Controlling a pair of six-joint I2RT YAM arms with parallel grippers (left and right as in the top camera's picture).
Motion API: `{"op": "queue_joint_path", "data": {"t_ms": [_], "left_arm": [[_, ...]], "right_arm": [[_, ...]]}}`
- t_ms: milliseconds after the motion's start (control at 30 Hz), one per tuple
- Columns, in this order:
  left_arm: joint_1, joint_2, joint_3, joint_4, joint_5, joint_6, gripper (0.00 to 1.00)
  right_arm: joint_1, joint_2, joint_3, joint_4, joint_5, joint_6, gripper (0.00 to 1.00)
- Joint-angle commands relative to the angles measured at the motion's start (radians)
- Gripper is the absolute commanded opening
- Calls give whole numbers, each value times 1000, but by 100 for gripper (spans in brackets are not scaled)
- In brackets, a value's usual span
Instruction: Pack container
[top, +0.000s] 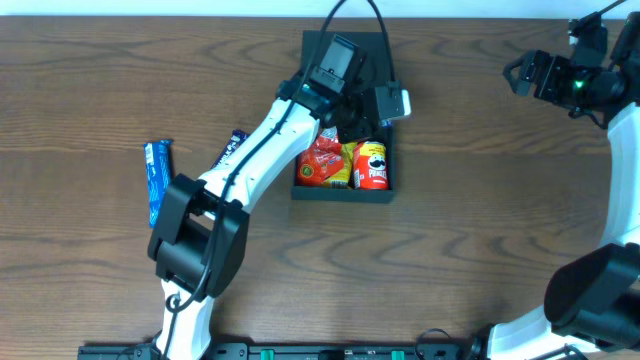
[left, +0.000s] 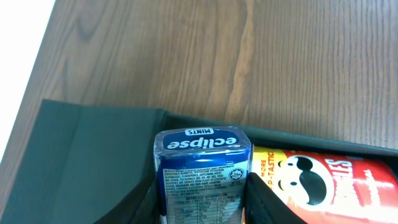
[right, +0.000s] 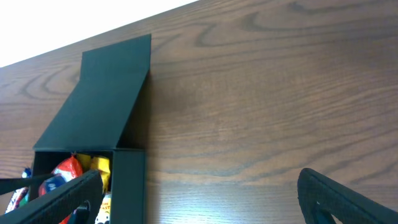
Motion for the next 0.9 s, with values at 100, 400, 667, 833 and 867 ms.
{"op": "queue_joint_path", "data": {"t_ms": [100,400,667,833,867], "left_arm": [[-3,65,13,51,-64,31,12],[-3,89,13,67,-90,-62,50],[-3,87,38,81,-130,-121,98],[-2,64,65,80,-203,-171,93],[-2,59,69,80,-226,-186,92]], "right_arm": [[4,-18,1,-5,2,-26,99],[4,-18,1,-16,3,-41,99],[4,-18,1,-20,2,-41,99],[4,-18,1,-27,2,-41,99],[4,-18,1,-27,2,-41,99]]}}
